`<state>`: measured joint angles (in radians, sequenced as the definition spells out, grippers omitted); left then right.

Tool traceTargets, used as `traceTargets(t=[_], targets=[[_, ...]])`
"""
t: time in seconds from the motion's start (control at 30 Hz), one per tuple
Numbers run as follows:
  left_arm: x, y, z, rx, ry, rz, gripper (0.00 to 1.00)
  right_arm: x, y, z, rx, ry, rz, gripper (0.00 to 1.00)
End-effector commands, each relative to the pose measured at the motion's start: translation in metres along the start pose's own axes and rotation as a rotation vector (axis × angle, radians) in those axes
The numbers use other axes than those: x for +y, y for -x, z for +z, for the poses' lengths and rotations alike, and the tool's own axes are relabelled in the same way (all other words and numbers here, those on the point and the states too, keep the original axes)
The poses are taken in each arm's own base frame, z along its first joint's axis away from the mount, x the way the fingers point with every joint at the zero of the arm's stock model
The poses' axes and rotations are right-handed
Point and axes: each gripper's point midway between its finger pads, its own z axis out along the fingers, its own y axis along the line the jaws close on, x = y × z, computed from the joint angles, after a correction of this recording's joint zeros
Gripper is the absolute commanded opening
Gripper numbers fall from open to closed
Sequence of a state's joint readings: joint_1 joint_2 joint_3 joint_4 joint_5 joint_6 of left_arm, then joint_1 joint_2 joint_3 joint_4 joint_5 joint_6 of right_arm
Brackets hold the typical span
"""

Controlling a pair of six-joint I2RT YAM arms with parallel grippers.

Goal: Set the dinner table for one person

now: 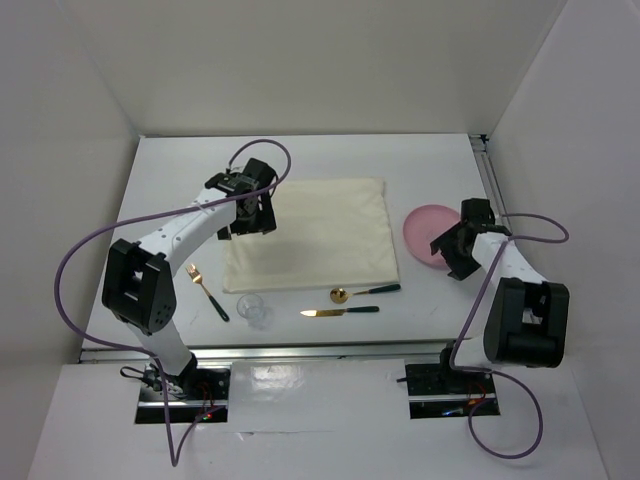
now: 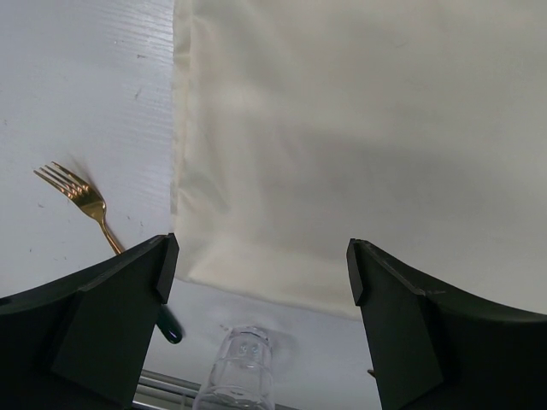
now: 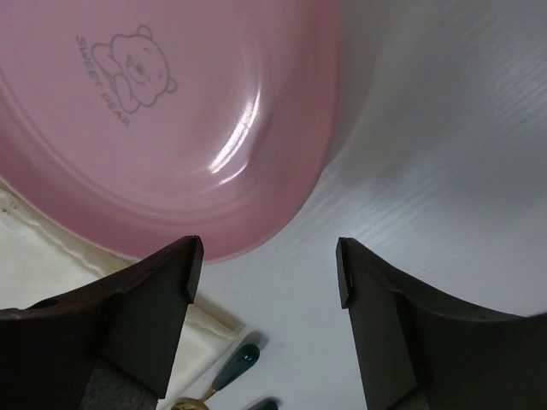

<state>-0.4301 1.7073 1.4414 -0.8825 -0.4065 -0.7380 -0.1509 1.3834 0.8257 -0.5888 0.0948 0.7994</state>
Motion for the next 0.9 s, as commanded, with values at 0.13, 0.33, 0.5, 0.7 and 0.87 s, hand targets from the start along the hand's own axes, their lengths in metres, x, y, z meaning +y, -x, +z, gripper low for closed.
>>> traceTargets(t=[0.13, 0.33, 0.5, 0.7, 0.87], targets=[[-0.001, 0.007, -0.009, -0.038, -0.027, -0.014, 1.0, 0.017, 0.006, 0.025, -0.045, 0.078, 0.088, 0.68], [-0.002, 0.006, -0.007, -0.031, -0.021, -0.011, 1.0, 0.015, 0.007, 0.028, -0.042, 0.055, 0.117, 0.39], [-0.009, 0.015, -0.01, -0.044, -0.042, -0.001, 1.0, 0.024, 0.036, -0.006, -0.172, 0.098, 0.149, 0.01], [-0.018, 0.031, -0.021, -0.063, -0.069, -0.022, 1.0, 0.064, 0.057, -0.051, -0.228, 0.276, 0.016, 0.0], [-0.014, 0.032, -0.033, -0.069, -0.076, -0.063, 0.99, 0.14, 0.017, -0.08, -0.137, 0.484, -0.236, 0.0]])
